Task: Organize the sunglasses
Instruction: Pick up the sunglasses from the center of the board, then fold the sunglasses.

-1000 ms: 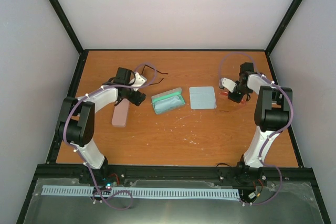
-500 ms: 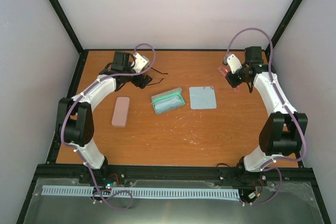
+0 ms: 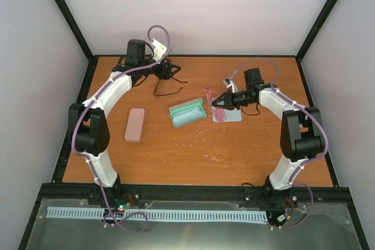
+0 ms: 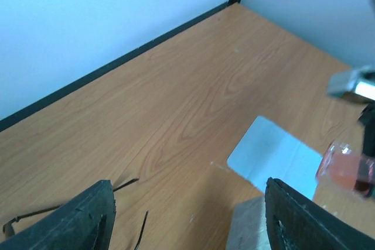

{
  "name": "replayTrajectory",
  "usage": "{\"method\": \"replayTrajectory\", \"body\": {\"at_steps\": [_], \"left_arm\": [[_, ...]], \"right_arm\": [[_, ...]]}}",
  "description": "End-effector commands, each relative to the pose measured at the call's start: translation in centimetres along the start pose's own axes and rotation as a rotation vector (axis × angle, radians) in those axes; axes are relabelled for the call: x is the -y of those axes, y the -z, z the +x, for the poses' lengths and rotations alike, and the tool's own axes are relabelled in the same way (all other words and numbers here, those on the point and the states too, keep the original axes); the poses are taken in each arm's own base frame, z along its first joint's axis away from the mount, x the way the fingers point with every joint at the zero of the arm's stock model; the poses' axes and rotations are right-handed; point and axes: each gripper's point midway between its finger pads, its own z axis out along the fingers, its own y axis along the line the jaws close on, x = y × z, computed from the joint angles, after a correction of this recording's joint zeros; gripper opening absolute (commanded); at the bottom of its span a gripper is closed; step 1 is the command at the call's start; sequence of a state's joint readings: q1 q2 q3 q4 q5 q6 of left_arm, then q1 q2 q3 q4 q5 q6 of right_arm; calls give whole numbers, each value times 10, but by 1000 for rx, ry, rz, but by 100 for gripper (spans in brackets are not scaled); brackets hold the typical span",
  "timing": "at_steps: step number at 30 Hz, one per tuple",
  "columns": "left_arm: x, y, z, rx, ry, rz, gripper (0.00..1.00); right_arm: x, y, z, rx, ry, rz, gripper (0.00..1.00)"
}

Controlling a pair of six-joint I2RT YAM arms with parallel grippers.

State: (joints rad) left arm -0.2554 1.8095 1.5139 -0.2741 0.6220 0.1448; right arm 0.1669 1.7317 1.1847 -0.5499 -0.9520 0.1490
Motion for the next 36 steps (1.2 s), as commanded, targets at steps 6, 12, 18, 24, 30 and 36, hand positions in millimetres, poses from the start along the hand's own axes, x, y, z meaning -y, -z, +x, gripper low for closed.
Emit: {"method": "replayTrajectory", "body": {"at_steps": [6, 12, 18, 24, 30, 36], "left_arm": [[39, 21, -23, 69, 41, 108, 70], [66, 17, -20, 94, 69, 159, 69], [96, 13, -24, 114, 48, 182, 68], [100, 14, -19, 111, 52, 177, 68], [102, 6, -8, 97, 64, 183, 68], [100, 2, 8, 70, 71, 169, 69]], "right_arm": [[-69, -45, 3, -107, -32, -345, 3], [-74, -74, -1, -117, -21, -268, 3], [-90, -75, -32, -11, 6, -291, 3], [-122, -72, -50, 44, 50, -360, 3], [-156, -68, -53, 66, 93, -444, 3], [-177, -52, -54, 102, 94, -531, 3]]}}
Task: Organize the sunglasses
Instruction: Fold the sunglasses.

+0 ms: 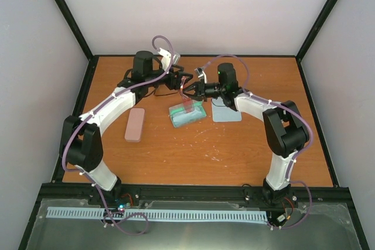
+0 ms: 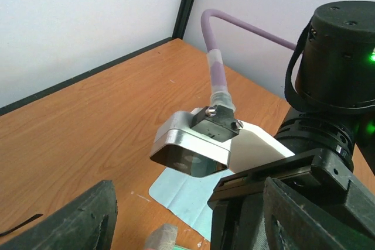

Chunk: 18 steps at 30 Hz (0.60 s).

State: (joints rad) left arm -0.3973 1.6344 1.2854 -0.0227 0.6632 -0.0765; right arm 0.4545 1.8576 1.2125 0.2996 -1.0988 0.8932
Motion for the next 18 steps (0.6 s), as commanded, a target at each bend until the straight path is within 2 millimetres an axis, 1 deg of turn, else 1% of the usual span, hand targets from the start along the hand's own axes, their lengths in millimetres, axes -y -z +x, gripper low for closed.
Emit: {"method": "replayTrajectory", "body": {"at_steps": [1, 3, 5, 6, 7, 8, 10, 11, 12, 13, 14, 18], "left_arm": [[5, -2, 27, -60, 27, 4, 69], [3, -2, 33, -69, 29, -6, 69], [0, -1, 37, -78, 24, -30, 70], [-3, 0, 36, -78, 17, -49, 72], [-6, 1, 33, -78, 7, -70, 75], [-10, 3, 29, -76, -1, -94, 82], [-18, 9, 15, -58, -19, -133, 90], [-23, 13, 9, -47, -22, -148, 92], [-27, 17, -1, -31, -28, -158, 94], [-30, 21, -6, -24, -30, -167, 96], [-33, 24, -8, -24, -29, -172, 97], [-42, 32, -4, -33, -33, -220, 98]], "right_arm": [[-55, 12, -19, 83, 94, -119, 3], [-60, 15, -21, 110, 92, -138, 3], [-56, 17, -23, 128, 67, -134, 3], [-50, 18, -24, 130, 54, -112, 3], [-45, 19, -23, 131, 54, -86, 3], [-37, 21, -22, 133, 68, -44, 3], [-13, 23, -17, 106, 72, 91, 3], [4, 26, -7, 68, 26, 175, 3], [14, 28, -3, 45, 30, 236, 3], [20, 31, 0, 27, 29, 272, 3], [23, 32, 2, 15, 30, 290, 3], [35, 37, 5, 16, 27, 353, 3]]}}
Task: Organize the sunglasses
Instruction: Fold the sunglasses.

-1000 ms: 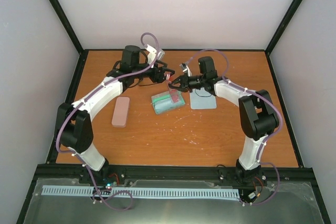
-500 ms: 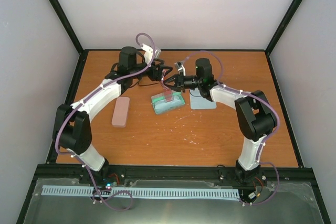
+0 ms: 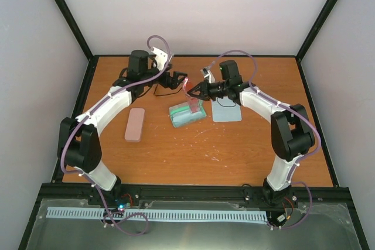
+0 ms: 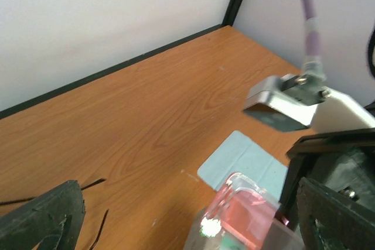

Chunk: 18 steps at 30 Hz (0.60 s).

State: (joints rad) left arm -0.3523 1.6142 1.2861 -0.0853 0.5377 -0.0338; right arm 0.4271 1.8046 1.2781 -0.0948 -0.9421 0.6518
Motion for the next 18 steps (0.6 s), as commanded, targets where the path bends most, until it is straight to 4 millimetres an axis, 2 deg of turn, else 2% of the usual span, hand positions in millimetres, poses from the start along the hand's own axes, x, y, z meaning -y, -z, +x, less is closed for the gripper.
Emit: {"method": "replayTrajectory", "body": {"at_steps": [1, 4, 5, 7, 8, 10, 15, 18], "left_arm": [[-10, 17, -8, -7, -30, -73, 98], [-29, 36, -8, 1, -9, -139, 93], [-31, 41, -4, -11, -7, -152, 86], [-27, 46, 4, -25, -31, -146, 63], [-23, 47, 11, -36, -30, -125, 56], [-12, 47, 24, -58, -4, -75, 47], [8, 41, 58, -122, 32, -16, 44], [21, 33, 68, -150, 22, 22, 45]], "right_arm": [[17, 15, 4, 4, 29, 157, 3], [28, 23, -6, 60, 4, 222, 3], [30, 26, -10, 83, -1, 236, 3], [28, 30, -17, 128, -6, 225, 3], [24, 31, -22, 150, -6, 211, 3], [17, 31, -30, 176, -3, 175, 3], [-3, 31, -42, 200, 12, 108, 3], [-13, 30, -43, 184, 19, 71, 3]]}}
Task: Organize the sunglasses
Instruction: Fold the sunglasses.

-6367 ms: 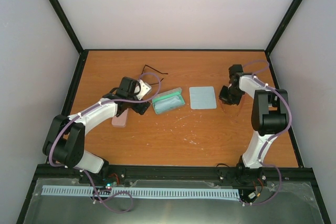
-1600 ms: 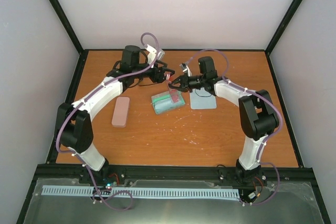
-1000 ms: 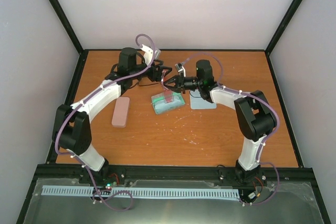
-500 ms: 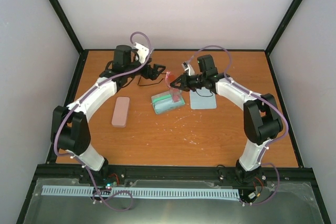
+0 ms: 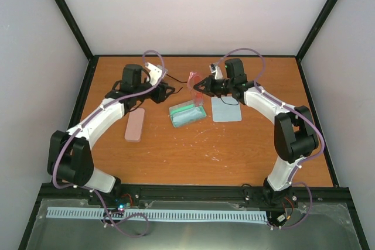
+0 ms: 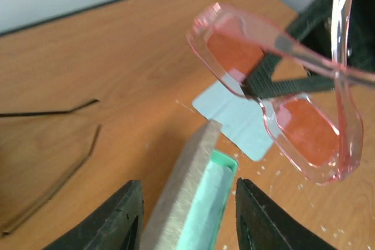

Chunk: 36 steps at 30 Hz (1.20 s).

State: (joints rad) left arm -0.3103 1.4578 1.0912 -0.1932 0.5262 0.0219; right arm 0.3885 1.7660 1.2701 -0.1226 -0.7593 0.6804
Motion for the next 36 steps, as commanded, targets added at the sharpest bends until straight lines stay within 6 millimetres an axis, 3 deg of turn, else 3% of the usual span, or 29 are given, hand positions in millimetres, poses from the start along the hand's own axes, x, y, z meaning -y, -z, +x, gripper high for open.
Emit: {"method": "replayTrajectory", "body": {"at_steps": [1, 10, 15, 21, 26, 30, 36], "left_arm": [[25, -9, 10, -36, -23, 77, 46], [46, -26, -16, 3, -9, 188, 49], [48, -31, -34, 52, -23, 201, 49], [44, -31, -50, 82, -41, 173, 50], [41, -30, -57, 98, -47, 154, 50], [40, -32, -54, 91, -34, 157, 50], [50, -28, -56, 95, 1, 202, 50]], "right_arm": [[-39, 11, -15, 33, 52, -103, 3], [-50, 5, 14, -71, 45, -191, 3], [-57, -4, 30, -128, 44, -226, 3], [-41, -10, 53, -182, 21, -194, 3], [-40, -9, 66, -217, 23, -200, 3], [-36, -9, 64, -201, 23, -171, 3], [-33, -27, 40, -151, -8, -183, 3]]}}
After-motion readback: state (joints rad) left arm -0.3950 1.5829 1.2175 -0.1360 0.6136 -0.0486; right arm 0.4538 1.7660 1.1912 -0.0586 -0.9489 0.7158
